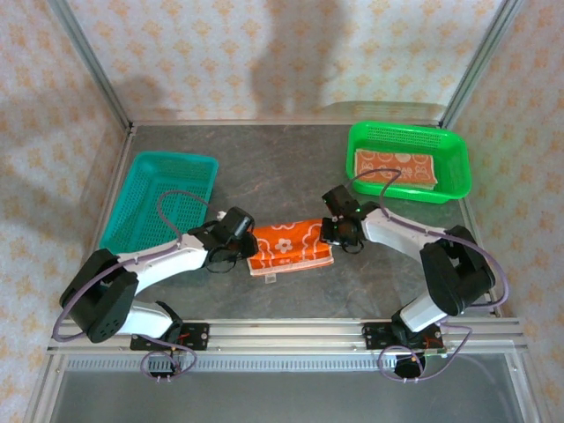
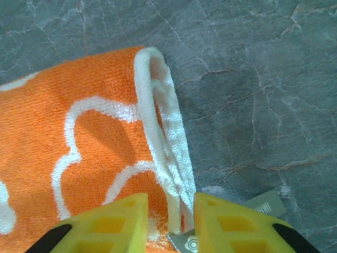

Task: Fold and stack the towels

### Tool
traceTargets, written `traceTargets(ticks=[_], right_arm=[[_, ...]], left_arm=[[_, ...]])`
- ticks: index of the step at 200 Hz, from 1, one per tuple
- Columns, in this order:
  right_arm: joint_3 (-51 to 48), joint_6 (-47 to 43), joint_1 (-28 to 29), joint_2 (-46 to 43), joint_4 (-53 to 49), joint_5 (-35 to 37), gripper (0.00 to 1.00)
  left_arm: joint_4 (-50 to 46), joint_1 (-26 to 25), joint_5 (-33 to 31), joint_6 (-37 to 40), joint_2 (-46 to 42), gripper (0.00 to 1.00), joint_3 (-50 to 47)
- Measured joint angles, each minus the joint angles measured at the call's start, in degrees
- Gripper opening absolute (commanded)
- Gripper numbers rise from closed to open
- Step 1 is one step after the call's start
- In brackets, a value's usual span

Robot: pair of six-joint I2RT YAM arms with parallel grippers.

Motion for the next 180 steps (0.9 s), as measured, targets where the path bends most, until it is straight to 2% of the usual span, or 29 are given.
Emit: traceTargets(ticks=[22, 55, 68, 79, 87, 124, 180], right_arm=[[0.0, 0.0, 0.0, 0.7, 0.2, -0.2, 0.21], [0.0, 0.2, 0.0, 1.3, 0.5, -0.6, 0.22], [0.0, 0.0, 0.0, 1.5, 0.7, -0.6, 0.13], [0.0, 0.2, 0.0, 1.6, 0.9, -0.6, 0.05], [0.0, 0.1, 0.0, 1.6, 0.9, -0.6, 0.00], [0.0, 0.2, 0.0, 0.8, 0.3, -0.6, 0.00], [0.0, -0.2, 0.0, -7.0, -3.0, -0.6, 0.00]], left_arm=[[0.4, 0.0, 0.2, 0.0, 0.3, 0.22, 0.0], [0.6, 0.0, 0.3, 0.0, 0.6, 0.21, 0.0], [0.8, 0.0, 0.4, -0.4, 0.8, 0.07, 0.0], [0.9, 0.2, 0.6, -0.2, 0.9, 0.00, 0.0], [1.0, 0.3, 0.7, -0.5, 1.0, 0.00, 0.0], [0.5, 0.3, 0.7, -1.1, -0.2, 0.00, 0.0], [-1.0, -0.3, 0.6, -4.5, -10.6, 0.00, -1.0]])
